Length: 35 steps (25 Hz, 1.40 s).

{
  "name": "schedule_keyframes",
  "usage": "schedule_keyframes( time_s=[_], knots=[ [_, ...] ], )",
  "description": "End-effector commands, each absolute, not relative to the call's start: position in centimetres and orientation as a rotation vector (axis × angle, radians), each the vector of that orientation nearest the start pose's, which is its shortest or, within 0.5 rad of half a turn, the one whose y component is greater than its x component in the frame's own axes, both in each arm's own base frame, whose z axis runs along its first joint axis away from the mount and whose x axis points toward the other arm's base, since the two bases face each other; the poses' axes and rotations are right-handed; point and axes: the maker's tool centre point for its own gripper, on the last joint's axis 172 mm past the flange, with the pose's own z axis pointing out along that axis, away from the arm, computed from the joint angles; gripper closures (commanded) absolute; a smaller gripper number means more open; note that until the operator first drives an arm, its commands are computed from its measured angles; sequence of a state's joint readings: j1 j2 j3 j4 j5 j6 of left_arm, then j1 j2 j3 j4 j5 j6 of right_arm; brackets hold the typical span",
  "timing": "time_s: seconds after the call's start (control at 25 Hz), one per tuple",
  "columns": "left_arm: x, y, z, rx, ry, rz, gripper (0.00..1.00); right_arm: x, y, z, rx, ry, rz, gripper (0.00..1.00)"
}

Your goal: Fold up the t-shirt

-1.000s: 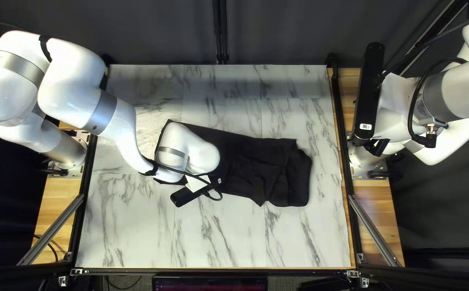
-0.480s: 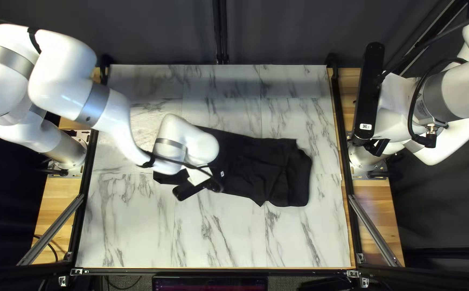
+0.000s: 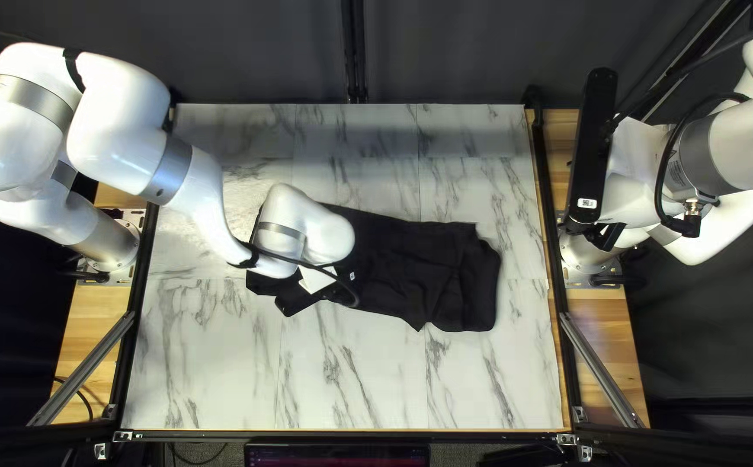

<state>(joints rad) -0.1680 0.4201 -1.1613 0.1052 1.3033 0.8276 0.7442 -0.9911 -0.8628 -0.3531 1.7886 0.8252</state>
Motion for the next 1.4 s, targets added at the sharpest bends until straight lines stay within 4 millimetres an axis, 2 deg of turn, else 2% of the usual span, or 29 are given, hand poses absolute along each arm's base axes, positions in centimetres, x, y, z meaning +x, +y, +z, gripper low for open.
schedule_keyframes(
  time_s=[0.04, 0.44, 0.68, 0.8, 0.88, 1.0, 1.04, 1.24, 1.4],
  knots=[
    [37.5, -5.4, 4.3, -2.680, 1.589, 0.893, 0.00, 20.3, 5.6, 39.1, -3.291, 0.279, -0.479, 0.00],
    [39.1, -9.4, 5.2, -2.651, 1.698, 0.831, 0.00, 20.3, 5.6, 39.1, -3.291, 0.279, -0.479, 0.00],
    [39.6, -10.1, 5.8, -2.639, 1.748, 0.789, 0.00, 20.3, 5.6, 39.1, -3.291, 0.279, -0.479, 0.00],
    [40.1, -10.1, 7.1, -2.649, 1.737, 0.729, 0.00, 20.3, 5.6, 39.1, -3.291, 0.279, -0.479, 0.00],
    [40.2, -9.7, 8.1, -2.674, 1.682, 0.673, 0.00, 20.3, 5.6, 39.1, -3.291, 0.279, -0.479, 0.00],
    [40.3, -8.0, 10.1, -2.723, 1.544, 0.574, 0.00, 20.3, 5.6, 39.1, -3.291, 0.279, -0.479, 0.00],
    [40.4, -6.9, 10.7, -2.742, 1.478, 0.536, 0.00, 20.3, 5.6, 39.1, -3.291, 0.279, -0.479, 0.00],
    [41.0, -1.8, 11.7, -2.770, 1.303, 0.462, 0.00, 20.3, 5.6, 39.1, -3.291, 0.279, -0.479, 0.00],
    [41.8, 0.6, 12.0, -2.761, 1.252, 0.467, 0.00, 20.3, 5.6, 39.1, -3.291, 0.279, -0.479, 0.00]
  ],
)
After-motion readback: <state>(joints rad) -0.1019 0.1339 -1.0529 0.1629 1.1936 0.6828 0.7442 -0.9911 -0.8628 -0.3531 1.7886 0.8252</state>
